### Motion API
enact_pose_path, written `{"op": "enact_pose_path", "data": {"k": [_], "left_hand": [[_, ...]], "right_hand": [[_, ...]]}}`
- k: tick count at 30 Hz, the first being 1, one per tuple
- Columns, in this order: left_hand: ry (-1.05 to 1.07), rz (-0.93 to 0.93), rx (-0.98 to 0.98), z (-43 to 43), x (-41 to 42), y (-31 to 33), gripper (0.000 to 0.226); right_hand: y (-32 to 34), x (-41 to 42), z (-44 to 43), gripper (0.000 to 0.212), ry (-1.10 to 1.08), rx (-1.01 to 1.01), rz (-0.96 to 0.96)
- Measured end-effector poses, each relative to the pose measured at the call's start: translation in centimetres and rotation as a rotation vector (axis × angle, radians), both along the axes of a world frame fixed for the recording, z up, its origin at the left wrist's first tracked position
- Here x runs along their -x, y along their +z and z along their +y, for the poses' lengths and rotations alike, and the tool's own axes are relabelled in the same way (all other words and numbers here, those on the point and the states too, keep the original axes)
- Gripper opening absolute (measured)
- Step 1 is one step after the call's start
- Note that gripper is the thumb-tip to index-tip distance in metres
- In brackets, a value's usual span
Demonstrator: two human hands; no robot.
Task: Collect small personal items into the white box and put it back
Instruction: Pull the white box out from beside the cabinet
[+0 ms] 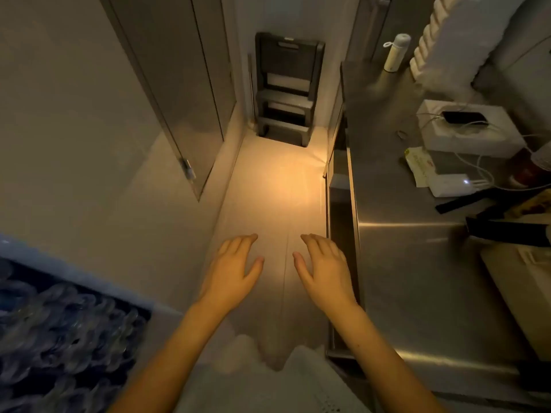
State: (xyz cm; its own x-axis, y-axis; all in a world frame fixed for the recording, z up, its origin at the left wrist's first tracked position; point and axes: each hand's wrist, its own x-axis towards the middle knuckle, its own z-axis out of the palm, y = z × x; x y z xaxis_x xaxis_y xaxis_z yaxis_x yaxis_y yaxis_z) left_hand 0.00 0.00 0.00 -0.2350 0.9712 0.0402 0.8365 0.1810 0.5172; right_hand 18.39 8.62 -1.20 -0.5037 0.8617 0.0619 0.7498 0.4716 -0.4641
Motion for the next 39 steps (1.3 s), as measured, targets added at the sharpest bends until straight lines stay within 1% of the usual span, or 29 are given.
{"op": "enact_pose_path", "data": {"k": [2,4,8,11,13,15,17,21,24,28,31,36,39], "left_hand": [[0.025,-0.018,-0.03,1.2,0.9,0.5,0.063],[0.036,0.001,-0.068,2.9,2.1,0.5,0.063],[0.032,-0.01,-0.082,6.6,5.6,-0.3,0.063],[0.034,-0.029,-0.058,10.0,9.0,-1.5,0.06],[0.029,-0.049,-0.031,12.7,11.8,-2.3,0.058],[0.015,-0.057,-0.021,15.7,14.9,-2.3,0.062],[0.005,-0.058,-0.025,18.8,18.3,-1.7,0.065],[-0.01,-0.036,-0.063,25.2,24.7,0.6,0.061],[-0.016,-0.009,-0.077,30.2,27.9,1.6,0.059],[-0.055,-0.041,-0.066,36.7,29.7,1.2,0.054],[-0.088,-0.051,-0.024,41.8,30.3,-0.2,0.054],[-0.096,-0.05,0.017,52.5,31.3,-1.8,0.055],[-0.086,-0.026,0.001,60.0,32.2,-1.0,0.054]], "right_hand": [[0.3,0.9,1.2,0.057,-0.008,-0.007,0.032],[0.1,2.3,2.8,0.057,0.003,-0.034,0.033],[-0.6,5.9,6.6,0.055,-0.009,-0.047,0.028],[-1.6,9.5,10.0,0.052,-0.023,-0.043,-0.001],[-2.2,12.3,12.6,0.053,-0.042,-0.02,-0.009],[-2.2,15.2,15.3,0.057,-0.053,-0.004,-0.006],[-1.6,18.0,18.3,0.056,-0.076,-0.001,0.01],[0.6,22.7,24.4,0.054,-0.145,0.006,0.023],[1.6,25.1,28.8,0.054,-0.18,-0.005,0.032],[1.5,27.2,34.7,0.048,-0.21,-0.01,0.028],[0.5,28.3,39.8,0.048,-0.224,0.004,0.007],[-1.0,29.8,51.0,0.048,-0.225,0.023,0.009],[-0.8,30.8,58.4,0.047,-0.197,0.023,0.02]]}}
